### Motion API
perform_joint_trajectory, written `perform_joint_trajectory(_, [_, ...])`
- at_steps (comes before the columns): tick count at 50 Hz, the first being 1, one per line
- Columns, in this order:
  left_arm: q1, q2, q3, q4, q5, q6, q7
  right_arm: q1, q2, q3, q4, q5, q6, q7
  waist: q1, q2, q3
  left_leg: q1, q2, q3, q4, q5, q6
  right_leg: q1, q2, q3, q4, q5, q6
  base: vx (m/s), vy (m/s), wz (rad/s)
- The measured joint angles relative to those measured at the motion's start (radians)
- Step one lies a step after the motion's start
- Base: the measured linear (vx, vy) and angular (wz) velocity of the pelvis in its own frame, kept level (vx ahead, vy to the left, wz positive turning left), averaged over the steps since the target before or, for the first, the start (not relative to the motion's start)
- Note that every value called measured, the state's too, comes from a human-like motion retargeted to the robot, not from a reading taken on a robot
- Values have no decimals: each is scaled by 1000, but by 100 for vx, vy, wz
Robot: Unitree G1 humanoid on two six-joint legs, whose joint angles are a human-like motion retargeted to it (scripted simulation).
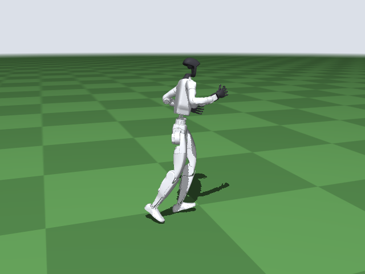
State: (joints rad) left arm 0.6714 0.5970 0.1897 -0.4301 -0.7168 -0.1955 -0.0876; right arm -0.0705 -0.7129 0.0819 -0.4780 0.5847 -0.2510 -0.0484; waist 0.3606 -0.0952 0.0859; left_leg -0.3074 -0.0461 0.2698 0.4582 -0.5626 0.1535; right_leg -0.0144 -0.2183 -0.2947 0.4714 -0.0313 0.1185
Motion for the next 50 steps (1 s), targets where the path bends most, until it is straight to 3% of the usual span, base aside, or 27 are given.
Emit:
perform_joint_trajectory(3, [-4, -28, 1, -45, -27, 3, -37, -21, 1, 59, -101, 16, -5, 52, -32, 47, -21, 88, 47, 283, -290, 213, -101, 68, 168, 152, 15, 94, 40, 81, -15, 194])
perform_joint_trajectory(5, [-57, -81, -22, -70, -36, 17, -40, -19, 4, 85, -145, 27, -14, 66, -72, 108, -25, 125, 84, 413, -384, 291, -125, 50, 210, 93, 161, 54, 4, 70, -17, 197])
perform_joint_trajectory(8, [-205, -169, -98, -124, 8, 21, 19, 20, -3, 87, -148, 40, -3, 60, -148, 162, 5, 147, 105, 381, -370, 124, -89, -55, 120, -26, 557, -111, -58, 58, -17, 198])
perform_joint_trajectory(10, [-358, -215, -179, -125, 115, -6, 36, 72, 15, 89, -96, 28, -6, 69, -224, 151, 48, 96, 121, 267, -166, -109, -32, -143, 55, 2, 821, -241, -59, 51, -25, 245])
perform_joint_trajectory(12, [-568, -213, -276, -55, 219, -17, 79, 147, 69, 91, 17, -25, 0, 46, -288, 148, 102, 65, 118, 161, -14, -240, -12, -237, 27, 69, 1030, -376, -71, 46, -22, 289])
perform_joint_trajectory(15, [-940, -171, -417, 60, 298, 31, 199, 272, 152, 30, 119, 1, 18, -32, -395, 167, 189, 56, 90, 1, 115, -297, -54, -374, 33, 163, 1178, -509, -115, 46, -7, 338])
perform_joint_trajectory(18, [-1170, -188, -501, -1, 319, -19, 246, 439, 145, -39, 36, 100, -2, 26, -548, 242, 208, 153, 78, -183, -6, -187, -153, -455, 89, 169, 1073, -537, -126, 62, 8, 355])
perform_joint_trajectory(20, [-1244, -214, -511, -72, 320, -45, 265, 540, 107, -85, -24, 121, 0, 64, -658, 300, 205, 235, 96, -283, -116, -48, -200, -462, 109, 119, 891, -519, -137, 74, 11, 342])
perform_joint_trajectory(22, [-1283, -210, -490, -117, 442, -6, 312, 606, 87, -125, -59, 97, 18, 84, -732, 338, 186, 315, 108, -329, -243, 140, -228, -440, 114, 58, 624, -468, -125, 81, 6, 316])
perform_joint_trajectory(23, [-1268, -234, -495, -140, 357, -44, 280, 635, 79, -137, -72, 108, 19, 104, -766, 348, 169, 333, 115, -345, -259, 223, -263, -412, 117, 26, 468, -434, -114, 85, -1, 293])
perform_joint_trajectory(25, [-1258, -251, -460, -175, -217, -87, 202, 634, 12, -103, -52, -40, 11, 62, -772, 346, 105, 364, 95, -352, -304, 382, -279, -358, 116, -6, 125, -362, -57, 88, -10, 240])
perform_joint_trajectory(27, [-1214, -203, -420, -167, -58, -83, 229, 631, -10, -104, -47, -108, 10, 49, -746, 292, 61, 408, 35, -325, -294, 446, -234, -293, 94, 21, -132, -320, 20, 89, -20, 211])
perform_joint_trajectory(28, [-1168, -193, -414, -179, -28, -82, 211, 623, -25, -102, -46, -127, 12, 53, -736, 258, 49, 404, 16, -300, -206, 434, -252, -254, 86, 45, -218, -308, 38, 88, -24, 205])
perform_joint_trajectory(30, [-1081, -190, -415, -185, -14, -58, 179, 582, -45, -77, -30, -175, 25, 46, -669, 174, 40, 392, -52, -269, -20, 397, -127, -187, 50, 122, -300, -270, 86, 83, -26, 164])
perform_joint_trajectory(32, [-977, -156, -370, -183, -52, -46, 146, 501, -115, -73, 1, -141, 3, 30, -607, 171, 44, 207, -38, -249, 399, 297, -167, -178, 57, 134, -233, -330, 7, 70, -24, 122])
perform_joint_trajectory(35, [-780, -131, -303, -101, -49, -18, 162, 292, -212, -42, 98, -136, -9, -15, -477, 192, 95, -19, -21, -260, 833, 103, -94, -183, 65, 97, -21, -515, -58, 65, -20, 69])
perform_joint_trajectory(38, [-468, -123, -190, -84, -204, -15, 151, -15, -273, -5, 85, -163, -10, -59, -347, 162, 92, -225, 63, -135, 1000, -28, 0, -166, 44, 84, 47, -576, -43, 81, -12, 8])
perform_joint_trajectory(41, [-152, -72, -74, -194, -427, -35, 112, -304, -221, 85, -58, -148, -5, -98, -196, 56, 18, -348, 78, -3, 868, -47, 18, -93, 2, 132, -69, -447, -9, 106, 3, -58])
perform_joint_trajectory(45, [22, -17, -28, -270, -399, -27, 61, -574, -98, 262, -221, -125, -1, -54, -70, -83, -56, -361, 27, 145, 336, 42, 3, 11, -83, 172, -263, -32, 42, 115, 29, -14])
perform_joint_trajectory(48, [-40, -52, -104, -282, -339, 8, 28, -573, 37, 401, -266, -59, -7, 1, -52, -61, -5, -203, 12, 179, -123, 133, -77, 145, -37, 227, -325, 154, 79, 122, 36, 52])
perform_joint_trajectory(50, [-140, -98, -184, -278, -310, 29, 12, -457, 115, 442, -246, -17, 1, 33, -64, -2, 71, -93, 32, 160, -259, 159, -137, 225, 38, 282, -268, 117, 63, 125, 32, 106])
